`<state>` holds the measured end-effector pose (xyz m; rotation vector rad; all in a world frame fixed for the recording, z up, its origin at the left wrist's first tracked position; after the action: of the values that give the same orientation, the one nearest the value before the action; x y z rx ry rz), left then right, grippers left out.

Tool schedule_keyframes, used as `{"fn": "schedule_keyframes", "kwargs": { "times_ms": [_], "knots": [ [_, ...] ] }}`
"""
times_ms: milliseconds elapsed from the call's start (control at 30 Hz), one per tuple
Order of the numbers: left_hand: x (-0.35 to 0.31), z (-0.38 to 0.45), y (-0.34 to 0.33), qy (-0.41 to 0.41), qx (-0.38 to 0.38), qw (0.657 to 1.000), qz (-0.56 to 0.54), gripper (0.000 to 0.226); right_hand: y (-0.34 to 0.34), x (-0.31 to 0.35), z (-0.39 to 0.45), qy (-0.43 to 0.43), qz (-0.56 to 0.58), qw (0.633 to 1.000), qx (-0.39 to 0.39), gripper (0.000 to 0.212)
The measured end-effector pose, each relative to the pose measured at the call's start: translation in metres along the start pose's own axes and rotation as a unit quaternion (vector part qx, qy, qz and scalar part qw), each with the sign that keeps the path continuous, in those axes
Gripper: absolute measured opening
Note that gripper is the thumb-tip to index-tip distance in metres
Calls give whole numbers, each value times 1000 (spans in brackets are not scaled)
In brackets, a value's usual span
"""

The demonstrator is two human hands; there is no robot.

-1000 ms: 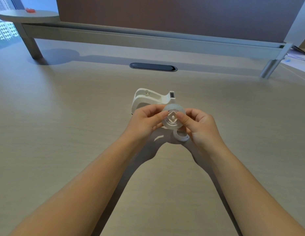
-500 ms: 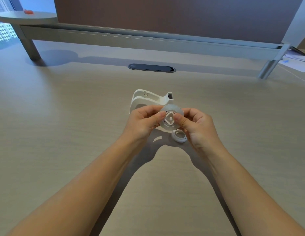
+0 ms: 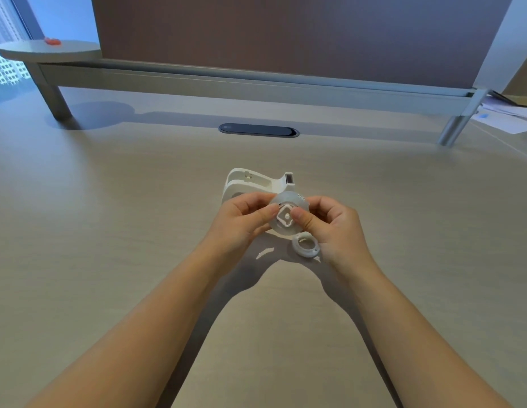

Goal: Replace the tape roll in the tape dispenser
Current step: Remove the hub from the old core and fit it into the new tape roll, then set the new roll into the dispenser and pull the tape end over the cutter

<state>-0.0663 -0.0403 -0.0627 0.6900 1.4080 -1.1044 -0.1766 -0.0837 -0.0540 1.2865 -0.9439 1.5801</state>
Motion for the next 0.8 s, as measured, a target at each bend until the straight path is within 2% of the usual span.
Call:
{"fn": "schedule_keyframes", "kwargs": {
  "times_ms": [133, 300, 433, 533, 667, 800],
  "knots": [
    [-11, -1, 2, -25, 25, 988, 152, 21, -3, 3, -1, 16, -50, 999, 3, 20],
    [-28, 10, 12, -62, 22, 964, 259, 7, -17, 14, 11, 71, -146, 986, 20, 14],
    [-37, 27, 38, -76, -76, 968, 225, 13, -18, 13, 30, 112, -237, 964, -32, 40],
    [-38, 41, 53, -79, -128, 964, 218, 6, -20, 0, 45, 105, -305, 946, -40, 53],
    [-38, 59, 58, -80, -136, 960, 232, 7, -30, -18, 58, 55, -306, 951, -5, 60],
    [-36, 70, 59, -73, -122, 957, 253, 3, -37, -25, 64, 39, -304, 951, 24, 57]
  ]
}}
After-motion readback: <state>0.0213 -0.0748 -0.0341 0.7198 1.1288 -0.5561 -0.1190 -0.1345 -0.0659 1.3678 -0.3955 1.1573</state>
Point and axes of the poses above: each hand's wrist, its own z-axis towards the middle knuckle, its own y-axis out of the back of the hand, x = y × z, the point moved 7 cm from there along z, towards the middle knuckle, and after that the axes turned 11 degrees about -x, right-handed, at the moved point
